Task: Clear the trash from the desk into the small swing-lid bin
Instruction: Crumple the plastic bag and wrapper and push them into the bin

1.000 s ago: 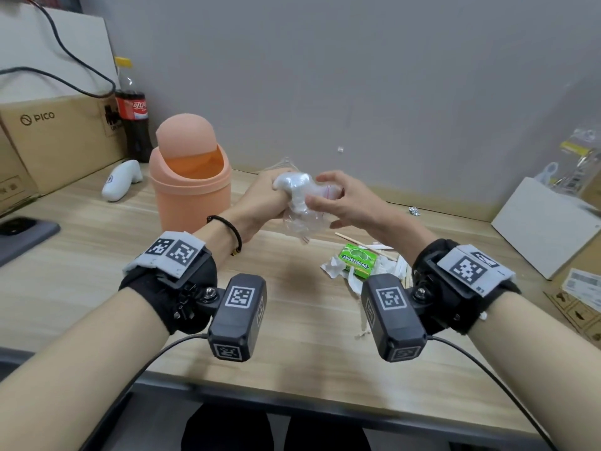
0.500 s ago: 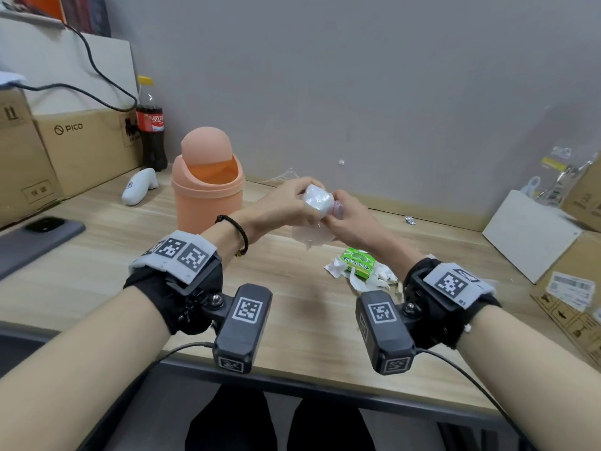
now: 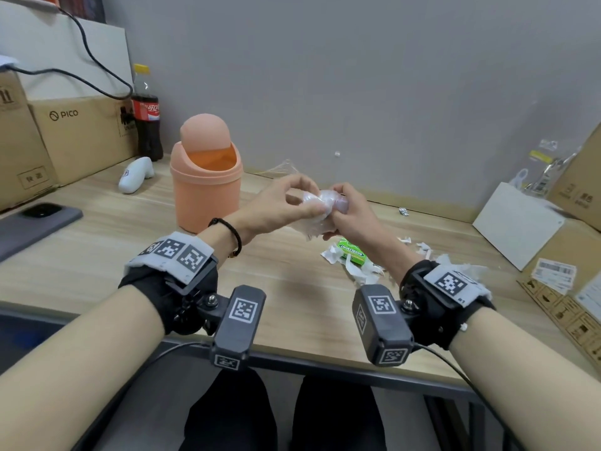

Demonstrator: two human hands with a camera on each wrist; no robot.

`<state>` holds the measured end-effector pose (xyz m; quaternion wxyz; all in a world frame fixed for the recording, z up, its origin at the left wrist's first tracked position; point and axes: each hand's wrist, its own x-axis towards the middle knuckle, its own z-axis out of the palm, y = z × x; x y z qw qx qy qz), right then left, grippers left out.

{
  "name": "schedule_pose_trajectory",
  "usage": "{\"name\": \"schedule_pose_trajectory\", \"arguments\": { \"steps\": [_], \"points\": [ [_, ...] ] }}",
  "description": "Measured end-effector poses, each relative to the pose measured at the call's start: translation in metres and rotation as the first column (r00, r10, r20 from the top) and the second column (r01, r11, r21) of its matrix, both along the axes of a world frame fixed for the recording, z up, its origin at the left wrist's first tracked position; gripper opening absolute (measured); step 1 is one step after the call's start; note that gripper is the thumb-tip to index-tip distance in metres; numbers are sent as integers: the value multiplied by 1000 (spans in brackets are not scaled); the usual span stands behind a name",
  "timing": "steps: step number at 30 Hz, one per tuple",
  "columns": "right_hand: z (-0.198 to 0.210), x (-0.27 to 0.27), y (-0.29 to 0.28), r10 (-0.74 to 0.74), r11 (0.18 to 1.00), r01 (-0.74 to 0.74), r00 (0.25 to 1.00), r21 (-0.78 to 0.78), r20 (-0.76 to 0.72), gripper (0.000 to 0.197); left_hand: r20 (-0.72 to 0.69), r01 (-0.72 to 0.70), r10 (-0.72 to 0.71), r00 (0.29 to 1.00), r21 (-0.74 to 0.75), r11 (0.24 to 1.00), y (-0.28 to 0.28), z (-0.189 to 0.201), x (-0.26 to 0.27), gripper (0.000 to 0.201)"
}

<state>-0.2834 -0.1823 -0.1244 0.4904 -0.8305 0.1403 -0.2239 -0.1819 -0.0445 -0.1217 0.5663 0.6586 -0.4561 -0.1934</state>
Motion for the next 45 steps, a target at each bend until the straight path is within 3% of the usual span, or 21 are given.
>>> {"name": "schedule_pose_trajectory", "arguments": {
  "steps": [4,7,9,13,17,22,27,29,33,36,39,41,43,45],
  "points": [
    [-2,-9,1,95,984,-96,995,154,9,32,33,54,-56,998,47,997,1,-12,5,38],
    [-4,-14,5,219,888,-214,975,407,34,26,102,-49,44,994,46,998,0,-21,10,40],
    [-4,-14,7,264,833,-255,963,491,52,27,168,-139,128,977,51,989,-1,-25,13,49],
    [-5,-10,6,245,900,-233,969,368,16,23,254,-214,207,945,1,977,-3,-28,16,36],
    [-8,-18,-8,280,894,-247,959,374,-35,29,170,-93,85,982,44,995,1,-23,17,33],
    [-14,-20,-19,515,834,-419,825,359,-232,84,172,131,-143,975,82,988,-2,-4,4,31],
    [-21,-9,-21,595,759,-492,790,427,-146,87,169,216,-231,958,103,971,-11,0,13,39],
    [-24,-1,-24,523,812,-437,839,388,-150,78,180,189,-200,963,77,979,-19,-5,19,45],
    [-28,15,-36,396,888,-320,898,330,-194,38,148,69,-69,987,1,998,-39,-23,32,41],
    [-27,20,-47,360,915,-290,901,279,-244,10,223,99,-125,967,126,987,-45,-30,39,52],
    [-27,20,-55,251,966,-219,926,140,-283,13,147,213,-245,958,204,956,-43,-27,42,63],
    [-27,22,-52,163,986,-169,950,2,-265,16,38,245,-253,967,144,959,-44,-23,38,40],
    [-28,26,-49,84,978,-123,972,-169,-218,23,2,180,-180,984,81,980,-52,-22,33,18],
    [-28,33,-48,10,928,-84,979,-363,-201,27,-24,46,-46,999,25,999,-63,-27,32,23]
  ]
}}
